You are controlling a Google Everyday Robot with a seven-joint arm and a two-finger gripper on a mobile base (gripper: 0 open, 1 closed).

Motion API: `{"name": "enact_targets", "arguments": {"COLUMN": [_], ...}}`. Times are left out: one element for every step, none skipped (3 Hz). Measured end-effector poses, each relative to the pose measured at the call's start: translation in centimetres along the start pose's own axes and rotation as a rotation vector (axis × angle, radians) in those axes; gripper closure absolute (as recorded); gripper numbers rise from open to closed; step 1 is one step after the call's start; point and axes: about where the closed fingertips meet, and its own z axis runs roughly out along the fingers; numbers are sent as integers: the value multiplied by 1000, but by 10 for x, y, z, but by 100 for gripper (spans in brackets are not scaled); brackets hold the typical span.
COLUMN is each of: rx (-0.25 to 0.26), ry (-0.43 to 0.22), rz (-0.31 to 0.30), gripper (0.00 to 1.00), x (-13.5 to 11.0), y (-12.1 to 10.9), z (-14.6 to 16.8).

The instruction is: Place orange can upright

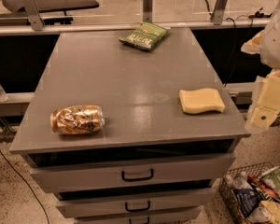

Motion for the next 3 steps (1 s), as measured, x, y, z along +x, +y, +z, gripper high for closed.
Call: {"name": "enact_targets", "arguments": {"rx": [0, -12, -28], "ry": [0, -19, -42], "rz": [0, 5, -16], "gripper": [0, 0, 0], "x": [0, -11, -62], "y": [0, 2, 15], "z": [0, 3, 22]}}
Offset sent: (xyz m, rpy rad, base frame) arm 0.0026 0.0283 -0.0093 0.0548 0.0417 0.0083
